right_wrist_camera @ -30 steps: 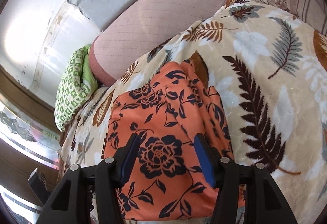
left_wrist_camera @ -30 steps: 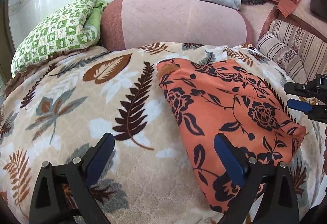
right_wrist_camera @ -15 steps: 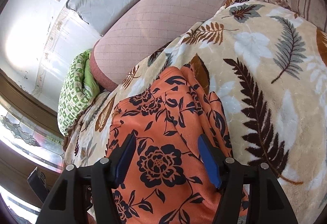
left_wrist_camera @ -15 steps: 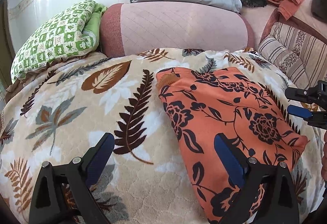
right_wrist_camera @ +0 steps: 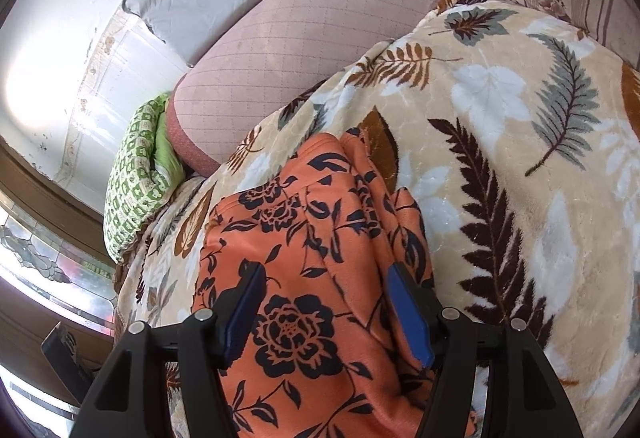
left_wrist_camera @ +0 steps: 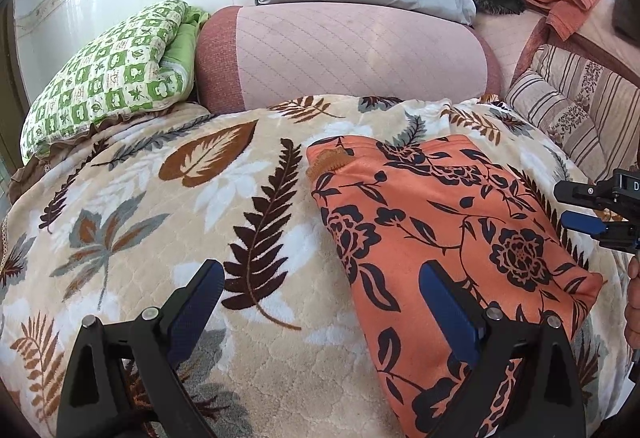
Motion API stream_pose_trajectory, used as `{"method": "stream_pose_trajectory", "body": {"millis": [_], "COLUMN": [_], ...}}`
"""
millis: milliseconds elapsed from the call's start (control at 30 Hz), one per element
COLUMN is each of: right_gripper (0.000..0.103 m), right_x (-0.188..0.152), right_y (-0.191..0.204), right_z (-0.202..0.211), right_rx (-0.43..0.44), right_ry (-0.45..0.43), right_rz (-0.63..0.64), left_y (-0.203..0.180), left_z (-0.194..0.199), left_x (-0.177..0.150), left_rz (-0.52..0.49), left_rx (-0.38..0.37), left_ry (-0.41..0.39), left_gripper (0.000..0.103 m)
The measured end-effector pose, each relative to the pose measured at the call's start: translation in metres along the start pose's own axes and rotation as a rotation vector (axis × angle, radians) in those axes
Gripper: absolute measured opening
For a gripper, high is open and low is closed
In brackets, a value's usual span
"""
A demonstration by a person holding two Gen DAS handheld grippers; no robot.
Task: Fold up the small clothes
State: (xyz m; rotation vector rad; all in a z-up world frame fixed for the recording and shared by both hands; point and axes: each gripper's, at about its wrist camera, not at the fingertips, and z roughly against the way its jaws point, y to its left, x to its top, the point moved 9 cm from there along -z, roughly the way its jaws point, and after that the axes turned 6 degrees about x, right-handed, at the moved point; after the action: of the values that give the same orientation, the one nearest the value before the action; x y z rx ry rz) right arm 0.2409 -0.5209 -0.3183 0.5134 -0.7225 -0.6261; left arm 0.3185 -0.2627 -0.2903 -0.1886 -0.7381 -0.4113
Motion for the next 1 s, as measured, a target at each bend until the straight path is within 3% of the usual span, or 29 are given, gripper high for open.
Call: {"method": "stream_pose_trajectory", "body": {"millis": [333, 400, 533, 600, 867, 1000], "right_gripper": [0.068, 0.071, 0.072, 0.074, 0.075, 0.077], "right_x": [0.001, 0.001, -0.001, -0.003, -0.002, -0.006], "right_y": [-0.007, -0.008, -0.012, -0.019, -0.048, -0.060], "right_z": [-0.002, -0.002, -0.004, -0.007, -0.015, -0.027], "right_rx": [0.000, 0.006, 0.024, 0.027, -0.007, 0.017], "right_ry": [0.021, 0.026, 0.051, 0.073, 0.111, 0.150], "right_rz": [0.009, 0.012, 0.019, 0.015, -0.016, -0.069], "left_y": [-0.006, -0.008, -0.017, -0.019, -0.038, -0.058], "left_z": [-0.006, -0.008, -0.014, -0.020, -0.037, -0.044], "left_x": [0.000, -0.001, -0.003, -0.006, -0.024, -0.037], "left_rz": [0.000, 0.020, 0.097, 0.145, 0.208, 0.218], "left_rx": [-0.031, -0.084, -0.287, -0.354, -0.474, -0.543], "left_ry": [0.028, 0.049, 0.124, 0.173, 0.302, 0.375], "left_gripper": [0.098, 0.098, 0.098, 0.098, 0.098, 0.098]}}
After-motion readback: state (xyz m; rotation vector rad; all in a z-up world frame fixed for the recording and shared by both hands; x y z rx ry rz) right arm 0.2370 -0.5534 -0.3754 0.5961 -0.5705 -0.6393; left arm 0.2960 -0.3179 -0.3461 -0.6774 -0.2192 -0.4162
